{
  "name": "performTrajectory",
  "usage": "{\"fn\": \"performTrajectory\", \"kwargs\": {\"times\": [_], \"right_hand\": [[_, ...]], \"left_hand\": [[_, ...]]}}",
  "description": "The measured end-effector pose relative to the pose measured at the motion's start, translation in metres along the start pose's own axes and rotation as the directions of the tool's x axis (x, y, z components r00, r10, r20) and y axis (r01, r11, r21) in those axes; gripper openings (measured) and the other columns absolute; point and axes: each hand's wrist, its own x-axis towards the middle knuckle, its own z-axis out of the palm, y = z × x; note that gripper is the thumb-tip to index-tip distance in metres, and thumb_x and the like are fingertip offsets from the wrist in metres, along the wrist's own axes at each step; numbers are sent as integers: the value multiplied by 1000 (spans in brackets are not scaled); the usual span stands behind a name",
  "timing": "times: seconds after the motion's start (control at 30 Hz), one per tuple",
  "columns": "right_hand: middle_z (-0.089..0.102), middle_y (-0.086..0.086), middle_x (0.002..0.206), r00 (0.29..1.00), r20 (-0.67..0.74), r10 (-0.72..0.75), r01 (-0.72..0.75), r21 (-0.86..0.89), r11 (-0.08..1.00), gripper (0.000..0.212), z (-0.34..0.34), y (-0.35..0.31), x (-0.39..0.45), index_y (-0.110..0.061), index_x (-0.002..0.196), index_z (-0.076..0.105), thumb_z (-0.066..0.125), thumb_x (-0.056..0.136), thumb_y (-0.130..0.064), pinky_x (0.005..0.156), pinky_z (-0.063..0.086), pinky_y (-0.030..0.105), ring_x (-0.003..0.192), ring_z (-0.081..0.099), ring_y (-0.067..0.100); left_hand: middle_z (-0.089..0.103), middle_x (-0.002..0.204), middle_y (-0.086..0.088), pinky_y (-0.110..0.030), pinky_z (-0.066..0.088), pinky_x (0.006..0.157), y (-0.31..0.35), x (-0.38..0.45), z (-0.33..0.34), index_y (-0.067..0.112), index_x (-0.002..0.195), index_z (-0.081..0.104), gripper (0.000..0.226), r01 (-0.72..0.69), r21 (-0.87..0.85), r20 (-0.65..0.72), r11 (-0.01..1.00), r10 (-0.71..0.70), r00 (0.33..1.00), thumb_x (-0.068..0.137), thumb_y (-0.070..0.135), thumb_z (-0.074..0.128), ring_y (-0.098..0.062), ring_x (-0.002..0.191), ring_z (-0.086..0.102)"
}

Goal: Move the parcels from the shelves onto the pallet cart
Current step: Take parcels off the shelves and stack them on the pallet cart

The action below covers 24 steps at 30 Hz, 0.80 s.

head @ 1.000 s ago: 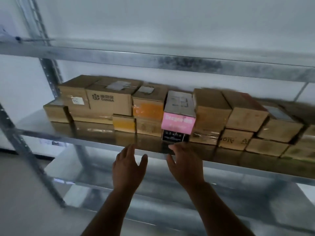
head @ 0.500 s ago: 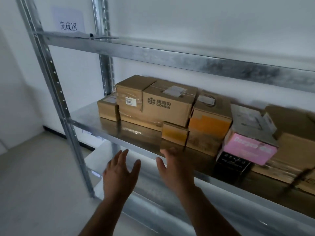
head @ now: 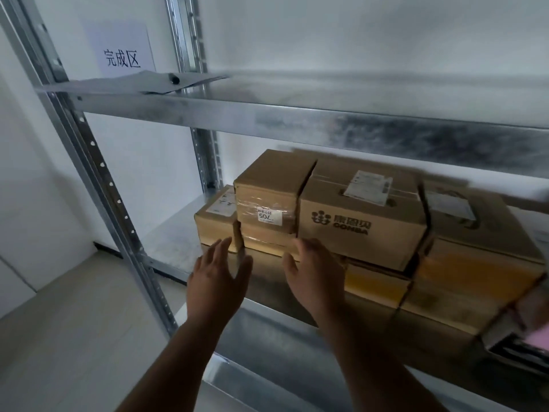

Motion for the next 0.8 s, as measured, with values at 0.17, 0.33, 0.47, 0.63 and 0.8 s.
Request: {"fn": "performTrajectory", "kwargs": {"times": [0.17, 0.33, 0.47, 0.63, 0.8], "right_hand": [[62, 4, 121, 999, -16, 50, -50, -18, 999, 41, 18, -15, 24, -16, 131, 50, 47, 96, -35, 79, 44, 22, 105, 59, 14], [67, 2, 109, 961, -133, 244, -252, -42, 967, 39, 31, -34, 49, -19, 131, 50, 39, 97, -36, 73, 45, 24, 94, 63, 14], [67, 0, 106, 903, -166, 397, -401, 10, 916, 45, 36, -51, 64, -21, 125, 50, 32, 95, -49, 79, 52, 34, 91, 63, 15], [64, 3, 116, 830, -188, 525, -525, 57, 849, 58, 39, -74, 77, -21, 136, 40, 29, 90, -55, 88, 49, 41, 100, 62, 22], [67, 0, 97, 765, -119, 633, -595, 245, 765, 39, 40, -86, 85, -27, 130, 45, 47, 94, -41, 78, 53, 41, 84, 64, 18]], "left_hand": [[46, 142, -6, -44, 46, 91, -30, 51, 11, 23, 138, 39, 58, -32, 0, 76, 999, 32, 997, 89, 52, 47, -28, 120, 50], [51, 136, -7, -46, 49, 84, -43, 112, 12, 24, 135, 40, 52, -137, -95, 117, 986, 148, 982, 90, 51, 43, -29, 110, 59], [57, 120, -4, -35, 48, 78, -48, 158, 9, 25, 121, 48, 40, -280, -261, 152, 924, 326, 933, 92, 51, 38, -19, 99, 58], [47, 135, -12, -43, 38, 96, -45, 200, 7, 14, 136, 40, 53, -215, -347, 336, 913, 334, 881, 94, 47, 35, -30, 122, 45], [60, 76, 3, -24, 38, 55, -37, 223, 12, 24, 85, 54, 30, -269, -388, 331, 882, 406, 852, 97, 43, 34, -20, 75, 61]]}}
